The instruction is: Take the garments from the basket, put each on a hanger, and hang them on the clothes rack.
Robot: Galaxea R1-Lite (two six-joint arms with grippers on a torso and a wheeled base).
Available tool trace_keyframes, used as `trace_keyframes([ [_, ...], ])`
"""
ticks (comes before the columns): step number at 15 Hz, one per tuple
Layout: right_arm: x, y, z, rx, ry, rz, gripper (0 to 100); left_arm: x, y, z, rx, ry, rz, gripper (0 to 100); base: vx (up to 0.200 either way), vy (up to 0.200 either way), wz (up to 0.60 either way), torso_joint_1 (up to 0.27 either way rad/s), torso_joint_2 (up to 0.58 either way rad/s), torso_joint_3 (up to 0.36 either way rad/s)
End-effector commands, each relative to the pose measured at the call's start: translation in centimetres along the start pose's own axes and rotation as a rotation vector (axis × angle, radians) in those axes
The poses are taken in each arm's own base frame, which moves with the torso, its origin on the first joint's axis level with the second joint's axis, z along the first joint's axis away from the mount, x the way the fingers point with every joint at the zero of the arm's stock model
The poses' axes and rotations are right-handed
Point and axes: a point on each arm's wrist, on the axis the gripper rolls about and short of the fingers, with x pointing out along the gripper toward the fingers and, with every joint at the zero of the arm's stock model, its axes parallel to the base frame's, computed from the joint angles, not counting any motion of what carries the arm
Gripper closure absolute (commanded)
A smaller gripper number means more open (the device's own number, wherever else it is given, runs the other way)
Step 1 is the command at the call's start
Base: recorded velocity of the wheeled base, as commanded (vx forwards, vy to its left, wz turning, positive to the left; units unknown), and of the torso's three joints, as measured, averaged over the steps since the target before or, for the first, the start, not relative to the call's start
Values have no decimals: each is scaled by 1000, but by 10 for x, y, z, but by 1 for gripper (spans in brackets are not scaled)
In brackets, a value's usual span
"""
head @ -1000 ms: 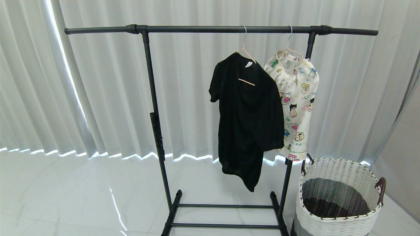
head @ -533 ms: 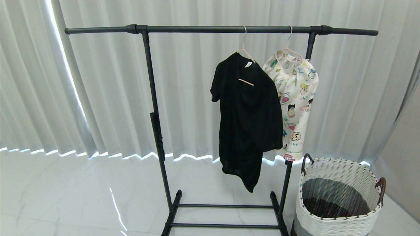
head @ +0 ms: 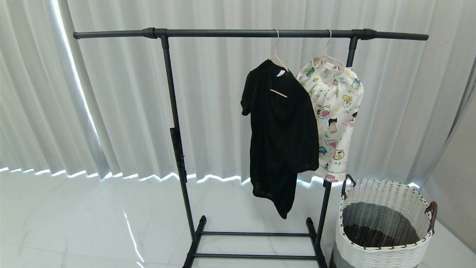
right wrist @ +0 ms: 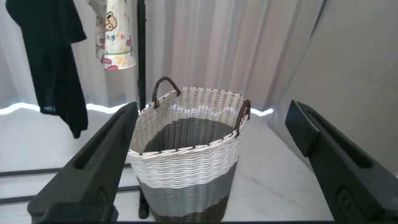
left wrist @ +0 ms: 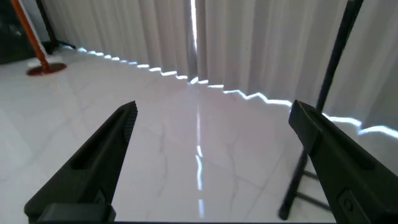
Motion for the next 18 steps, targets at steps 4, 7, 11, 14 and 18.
trace_keyframes([
  [4, 1, 3, 1, -9, 29, -140, 0, 0, -1, -4, -144, 0, -4, 0, 0, 0, 0, 0, 0, 0],
  [7, 1, 4, 1, 5, 24, -139, 0, 0, -1, -4, -150, 0, -4, 0, 0, 0, 0, 0, 0, 0],
  [11, 1, 11, 1, -40, -4, 176, 0, -1, -8, -2, -207, -36, -311, 0, 0, 0, 0, 0, 0, 0],
  [14, 0, 11, 1, 36, 8, 189, 0, -3, -12, -5, -245, -13, -498, 0, 0, 0, 0, 0, 0, 0],
  [18, 0, 10, 0, 43, 7, 262, 0, -3, -12, -5, -258, -11, -495, 0, 0, 0, 0, 0, 0, 0],
])
